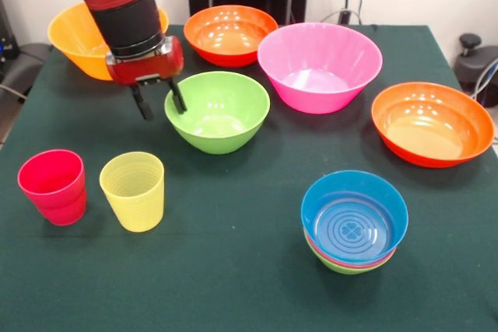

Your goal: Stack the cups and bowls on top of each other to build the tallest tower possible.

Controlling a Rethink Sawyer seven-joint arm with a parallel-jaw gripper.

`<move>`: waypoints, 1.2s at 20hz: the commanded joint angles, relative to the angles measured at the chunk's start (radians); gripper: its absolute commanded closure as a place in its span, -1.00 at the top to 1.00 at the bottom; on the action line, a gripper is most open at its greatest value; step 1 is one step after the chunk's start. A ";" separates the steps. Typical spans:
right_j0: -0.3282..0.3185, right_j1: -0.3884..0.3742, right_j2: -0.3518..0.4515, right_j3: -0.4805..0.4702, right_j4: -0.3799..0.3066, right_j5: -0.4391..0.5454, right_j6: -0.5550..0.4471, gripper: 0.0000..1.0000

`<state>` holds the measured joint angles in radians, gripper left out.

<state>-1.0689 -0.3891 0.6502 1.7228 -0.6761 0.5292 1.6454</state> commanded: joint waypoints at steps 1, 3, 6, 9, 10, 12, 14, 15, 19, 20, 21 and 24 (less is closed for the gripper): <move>-0.011 0.073 0.072 0.054 0.004 -0.035 -0.086 1.00; -0.014 0.072 0.068 0.059 -0.005 -0.030 -0.087 1.00; -0.007 0.065 0.053 0.059 -0.024 -0.026 -0.079 1.00; -0.001 0.065 0.046 0.060 -0.018 -0.009 -0.065 1.00; 0.002 0.063 0.043 0.061 -0.016 -0.005 -0.061 1.00; 0.015 0.050 0.031 0.060 -0.017 0.006 -0.050 1.00; 0.031 0.035 0.017 0.049 -0.027 0.010 -0.044 1.00; 0.040 0.024 0.001 0.046 -0.036 0.017 -0.039 1.00; 0.060 0.001 -0.026 0.028 -0.055 0.029 -0.040 -1.00; 0.064 -0.003 -0.029 0.023 -0.057 0.032 -0.039 -1.00; 0.068 -0.007 -0.032 0.019 -0.059 0.034 -0.038 -1.00; 0.079 -0.015 -0.042 0.009 -0.062 0.038 -0.041 -1.00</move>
<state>-1.0584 -0.3751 0.6728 1.7618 -0.6790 0.5263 1.6454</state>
